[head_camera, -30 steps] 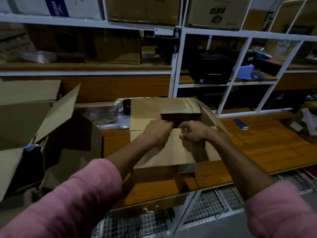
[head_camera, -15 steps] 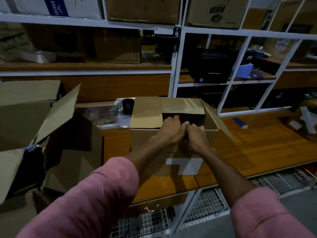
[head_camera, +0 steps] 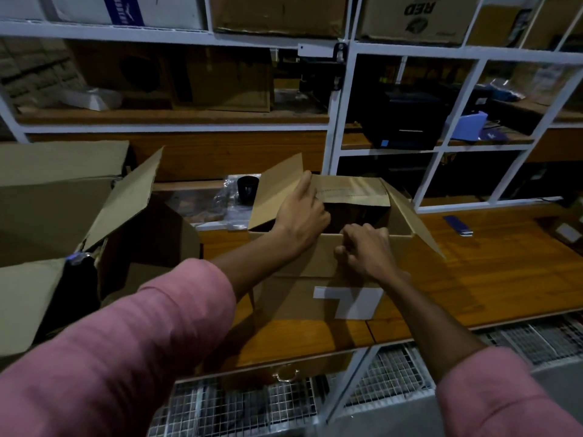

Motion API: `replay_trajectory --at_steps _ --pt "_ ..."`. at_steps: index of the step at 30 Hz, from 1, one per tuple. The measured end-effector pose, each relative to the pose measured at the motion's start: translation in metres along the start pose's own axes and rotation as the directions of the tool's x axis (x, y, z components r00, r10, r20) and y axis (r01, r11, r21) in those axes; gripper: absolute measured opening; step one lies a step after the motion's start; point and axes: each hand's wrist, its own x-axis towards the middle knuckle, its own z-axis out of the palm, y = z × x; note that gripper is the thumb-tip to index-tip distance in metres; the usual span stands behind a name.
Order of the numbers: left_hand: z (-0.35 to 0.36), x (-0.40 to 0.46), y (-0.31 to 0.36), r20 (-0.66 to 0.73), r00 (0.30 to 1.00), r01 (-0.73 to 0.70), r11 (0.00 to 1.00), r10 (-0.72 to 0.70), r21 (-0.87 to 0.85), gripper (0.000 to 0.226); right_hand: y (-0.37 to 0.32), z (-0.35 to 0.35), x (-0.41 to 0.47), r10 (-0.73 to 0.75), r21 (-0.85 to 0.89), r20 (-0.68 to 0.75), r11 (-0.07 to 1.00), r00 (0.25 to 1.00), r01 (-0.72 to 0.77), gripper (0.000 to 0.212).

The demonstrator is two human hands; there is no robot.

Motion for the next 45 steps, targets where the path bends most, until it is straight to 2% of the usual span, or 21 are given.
replay_trajectory --at_steps 3,5,7,9,11,12,13,15,16,18,22,25,34,38,42,45 --pt "-0.011 0.001 0.000 0.089 0.989 0.099 0.979 -0.115 0.176 0.026 0.002 0.002 -0.001 -0.009 -0.002 -0.021 1.000 1.000 0.009 0.020" --pt "-0.007 -0.003 -0.005 0.116 0.981 0.110 0.943 -0.153 0.313 0.037 0.003 0.002 0.000 -0.012 -0.001 -0.021 1.000 1.000 0.012 0.017" --pt "0.004 -0.008 -0.014 0.172 0.973 0.078 0.924 -0.152 0.373 0.043 0.005 0.005 0.002 -0.012 -0.001 -0.030 1.000 0.999 0.012 0.017" --pt "0.022 -0.010 -0.025 0.290 0.940 0.084 0.948 -0.177 0.308 0.036 0.007 0.009 0.002 -0.015 0.002 -0.058 1.000 0.998 0.015 0.017" --pt "0.041 -0.010 -0.036 0.340 0.919 0.177 0.979 -0.201 0.100 0.026 0.008 0.012 0.003 -0.018 0.010 -0.078 1.000 0.997 0.019 0.016" --pt "0.052 -0.011 -0.041 0.345 0.913 0.252 0.966 -0.218 -0.056 0.022 0.008 0.013 0.004 -0.018 0.016 -0.085 1.000 0.996 0.020 0.018" --pt "0.060 -0.012 -0.044 0.367 0.897 0.349 0.903 -0.245 -0.251 0.019 0.008 0.014 0.004 -0.016 0.023 -0.090 1.000 0.996 0.018 0.020" --pt "0.076 -0.016 -0.045 0.441 0.854 0.511 0.614 -0.278 -0.602 0.019 0.009 0.016 0.005 -0.012 0.030 -0.099 0.999 0.995 0.015 0.024" --pt "0.081 -0.017 -0.044 0.472 0.833 0.553 0.481 -0.290 -0.681 0.021 0.009 0.017 0.005 -0.009 0.027 -0.101 1.000 0.995 0.012 0.025" --pt "0.089 -0.017 -0.042 0.492 0.809 0.582 0.320 -0.322 -0.747 0.021 0.009 0.018 0.006 -0.009 0.019 -0.101 1.000 0.995 0.011 0.026" --pt "0.095 -0.019 -0.037 0.525 0.770 0.604 0.148 -0.364 -0.783 0.003 0.009 0.017 0.007 -0.021 0.035 -0.092 0.999 0.996 0.024 0.023" --pt "0.093 -0.022 -0.032 0.529 0.748 0.622 0.146 -0.401 -0.769 0.009 0.012 0.016 0.006 -0.051 0.017 -0.087 0.998 0.995 0.052 0.022" --pt "0.079 -0.048 -0.017 0.496 0.709 0.657 0.212 -0.501 -0.723 0.012 0.015 0.006 -0.006 -0.107 0.095 -0.062 0.989 0.992 0.112 0.015" --pt "0.077 -0.065 -0.010 0.492 0.684 0.674 0.209 -0.538 -0.709 0.012 0.013 0.001 -0.016 -0.126 0.112 -0.038 0.985 0.991 0.130 0.013" --pt "0.079 -0.073 -0.009 0.463 0.707 0.648 0.226 -0.534 -0.728 0.011 0.015 -0.010 -0.021 -0.161 0.150 0.051 0.977 0.986 0.152 0.012" --pt "0.074 -0.077 -0.006 0.394 0.728 0.610 0.267 -0.561 -0.746 0.011 0.018 -0.015 -0.017 -0.156 0.209 0.097 0.969 0.983 0.133 0.024"
